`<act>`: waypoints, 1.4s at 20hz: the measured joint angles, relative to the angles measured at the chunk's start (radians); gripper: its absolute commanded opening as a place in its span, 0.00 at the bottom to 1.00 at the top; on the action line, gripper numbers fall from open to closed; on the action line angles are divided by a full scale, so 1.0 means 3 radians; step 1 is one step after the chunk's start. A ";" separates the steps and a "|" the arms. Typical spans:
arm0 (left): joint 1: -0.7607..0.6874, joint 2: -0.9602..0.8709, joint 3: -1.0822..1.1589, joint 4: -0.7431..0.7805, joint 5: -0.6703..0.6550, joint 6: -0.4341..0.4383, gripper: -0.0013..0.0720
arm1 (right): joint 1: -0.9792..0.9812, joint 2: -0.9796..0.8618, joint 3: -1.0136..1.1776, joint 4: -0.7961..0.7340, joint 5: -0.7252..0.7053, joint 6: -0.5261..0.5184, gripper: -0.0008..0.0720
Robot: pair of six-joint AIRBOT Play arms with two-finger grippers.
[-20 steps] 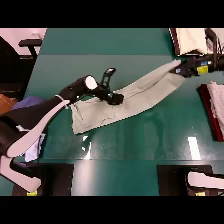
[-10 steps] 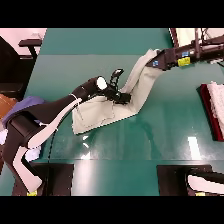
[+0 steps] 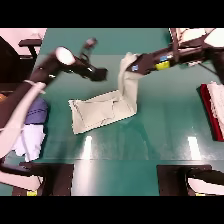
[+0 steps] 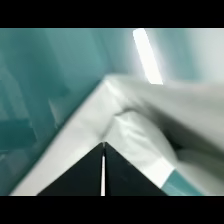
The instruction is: Fold the shirts.
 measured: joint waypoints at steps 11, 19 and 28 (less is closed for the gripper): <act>0.0891 0.1167 0.0004 0.0415 -0.0332 0.0010 0.06 | 0.0946 -0.0621 -0.0024 -0.0332 -0.0399 -0.0390 0.85; 0.0941 0.1223 0.0004 0.0451 -0.0476 0.0009 0.06 | -0.0374 -0.0596 -0.0791 -0.0926 -0.0182 0.0102 0.86; 0.0941 0.1223 -0.0006 0.0397 -0.0495 0.0009 0.06 | -0.0458 -0.1286 -0.0765 -0.0418 -0.0168 0.0186 0.77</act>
